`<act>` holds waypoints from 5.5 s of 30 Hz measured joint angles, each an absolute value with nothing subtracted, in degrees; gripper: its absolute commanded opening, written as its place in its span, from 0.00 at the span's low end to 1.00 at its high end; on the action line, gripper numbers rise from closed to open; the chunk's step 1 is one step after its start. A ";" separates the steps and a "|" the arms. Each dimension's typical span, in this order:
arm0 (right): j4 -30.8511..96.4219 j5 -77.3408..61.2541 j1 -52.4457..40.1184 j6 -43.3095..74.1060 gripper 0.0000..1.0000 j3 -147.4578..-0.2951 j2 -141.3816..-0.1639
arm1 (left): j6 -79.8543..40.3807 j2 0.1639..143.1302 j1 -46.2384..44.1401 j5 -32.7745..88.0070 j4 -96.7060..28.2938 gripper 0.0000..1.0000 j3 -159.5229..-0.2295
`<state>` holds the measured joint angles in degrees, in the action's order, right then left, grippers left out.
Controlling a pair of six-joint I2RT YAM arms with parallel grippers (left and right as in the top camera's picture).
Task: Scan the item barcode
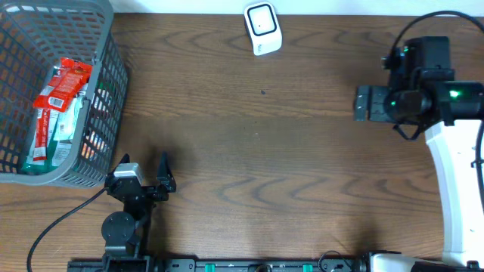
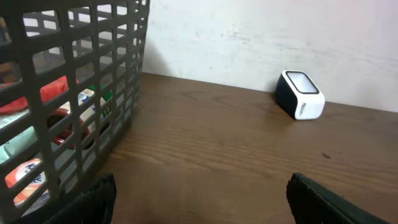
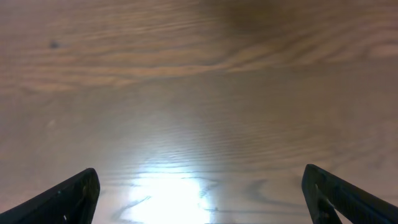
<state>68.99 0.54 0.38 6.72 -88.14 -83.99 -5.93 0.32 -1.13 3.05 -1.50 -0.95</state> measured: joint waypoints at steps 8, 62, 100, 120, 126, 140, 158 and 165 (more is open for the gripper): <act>69.01 2.42 5.74 7.25 0.99 -88.14 -83.99 | -5.96 0.32 -1.13 3.01 -1.54 0.88 -0.95; 69.14 2.61 5.82 7.27 0.99 -88.18 -83.99 | 3.29 93.47 6.33 -4.86 -82.39 0.98 -133.91; 69.14 2.61 5.82 7.27 0.99 -88.18 -83.99 | 8.88 124.18 26.89 10.66 -80.49 0.99 -133.58; 69.14 2.61 5.82 7.27 0.99 -88.18 -83.99 | 14.02 126.89 26.79 16.64 -77.91 0.99 -132.97; 69.14 2.61 5.82 7.27 0.99 -88.18 -83.99 | 14.02 127.46 26.76 16.64 -76.75 0.96 -129.21; 69.14 2.61 5.82 7.27 0.99 -88.18 -83.99 | 14.57 127.85 25.36 16.64 -69.91 0.86 -118.08; 69.14 2.61 5.82 7.25 0.99 -88.18 -83.99 | 15.07 127.85 25.10 16.64 -63.09 0.79 -110.41; 69.14 2.61 5.82 7.27 0.99 -88.18 -83.99 | 15.05 127.85 25.06 17.15 -60.20 0.71 -107.33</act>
